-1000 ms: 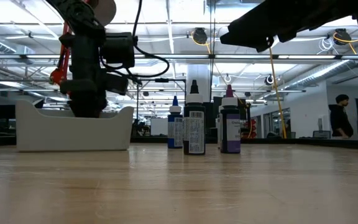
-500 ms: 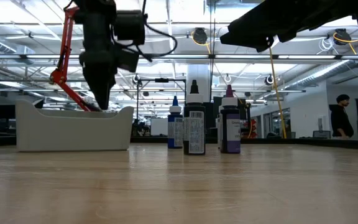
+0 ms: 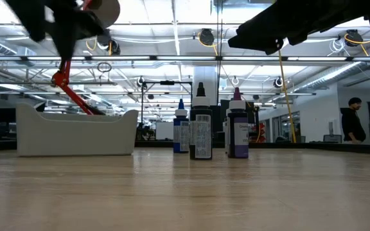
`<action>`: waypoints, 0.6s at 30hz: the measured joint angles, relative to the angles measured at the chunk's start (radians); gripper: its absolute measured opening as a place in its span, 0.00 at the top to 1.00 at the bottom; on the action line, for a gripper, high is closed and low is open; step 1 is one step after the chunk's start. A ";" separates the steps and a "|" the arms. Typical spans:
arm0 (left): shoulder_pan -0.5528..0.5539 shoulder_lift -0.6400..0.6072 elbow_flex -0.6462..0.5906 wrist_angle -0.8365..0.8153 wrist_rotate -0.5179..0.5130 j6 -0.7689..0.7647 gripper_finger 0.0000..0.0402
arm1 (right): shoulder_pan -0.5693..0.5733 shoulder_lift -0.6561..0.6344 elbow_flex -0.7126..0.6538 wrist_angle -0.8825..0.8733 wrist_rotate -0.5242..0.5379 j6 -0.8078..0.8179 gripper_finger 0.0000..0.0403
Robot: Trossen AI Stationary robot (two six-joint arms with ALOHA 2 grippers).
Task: Pick & Place food coloring
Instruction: Put the top small black coloring bottle into the gray container
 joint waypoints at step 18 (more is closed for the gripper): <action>-0.427 0.000 -0.145 -0.136 -0.207 -1.437 0.50 | 0.017 0.000 0.000 0.000 -0.003 0.045 0.51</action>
